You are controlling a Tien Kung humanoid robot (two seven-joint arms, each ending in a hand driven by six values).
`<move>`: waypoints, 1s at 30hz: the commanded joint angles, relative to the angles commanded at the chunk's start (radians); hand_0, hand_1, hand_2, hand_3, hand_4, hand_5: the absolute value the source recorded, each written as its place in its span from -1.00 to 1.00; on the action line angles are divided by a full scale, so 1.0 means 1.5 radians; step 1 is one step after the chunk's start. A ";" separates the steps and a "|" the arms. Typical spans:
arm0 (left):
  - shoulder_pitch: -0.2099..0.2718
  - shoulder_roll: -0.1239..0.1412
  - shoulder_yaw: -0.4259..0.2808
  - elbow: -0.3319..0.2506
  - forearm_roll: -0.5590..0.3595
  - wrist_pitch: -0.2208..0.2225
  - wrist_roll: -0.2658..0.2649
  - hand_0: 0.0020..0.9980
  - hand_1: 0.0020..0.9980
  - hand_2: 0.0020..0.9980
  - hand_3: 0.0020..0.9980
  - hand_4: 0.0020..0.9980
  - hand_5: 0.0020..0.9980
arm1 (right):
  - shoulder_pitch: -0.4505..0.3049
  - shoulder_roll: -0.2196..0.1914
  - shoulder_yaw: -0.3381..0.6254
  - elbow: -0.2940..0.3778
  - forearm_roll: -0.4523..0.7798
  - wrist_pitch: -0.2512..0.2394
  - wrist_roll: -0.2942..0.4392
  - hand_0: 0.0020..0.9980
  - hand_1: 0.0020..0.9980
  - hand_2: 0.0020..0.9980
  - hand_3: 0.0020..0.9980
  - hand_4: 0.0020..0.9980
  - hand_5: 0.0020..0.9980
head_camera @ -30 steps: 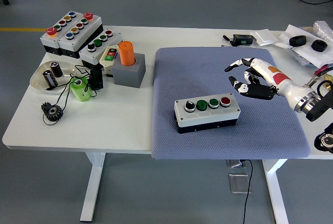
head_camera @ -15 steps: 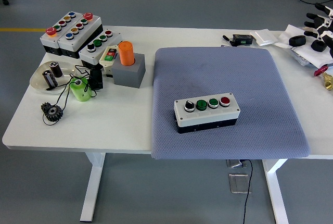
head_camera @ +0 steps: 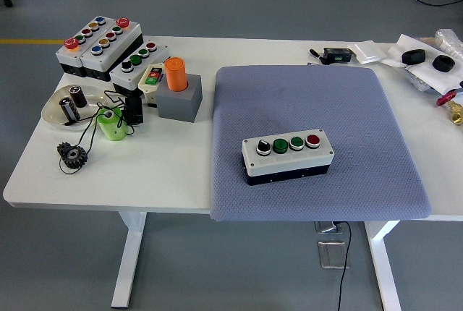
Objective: Pick up the button,place it on the desk,press the button,press the button
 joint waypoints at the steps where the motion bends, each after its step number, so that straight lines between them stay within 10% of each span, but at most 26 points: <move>1: 0.000 0.000 -0.001 0.000 0.001 0.000 0.000 0.29 0.39 0.41 0.04 -0.40 1.00 | -0.001 0.002 0.000 -0.001 -0.002 0.000 0.000 0.59 0.54 0.64 0.65 0.16 0.13; 30: 0.018 0.001 -0.020 0.000 0.019 -0.003 -0.001 0.29 0.39 0.40 0.04 -0.41 1.00 | -0.030 0.019 0.020 -0.011 -0.020 0.007 -0.023 0.58 0.53 0.63 0.62 0.12 0.10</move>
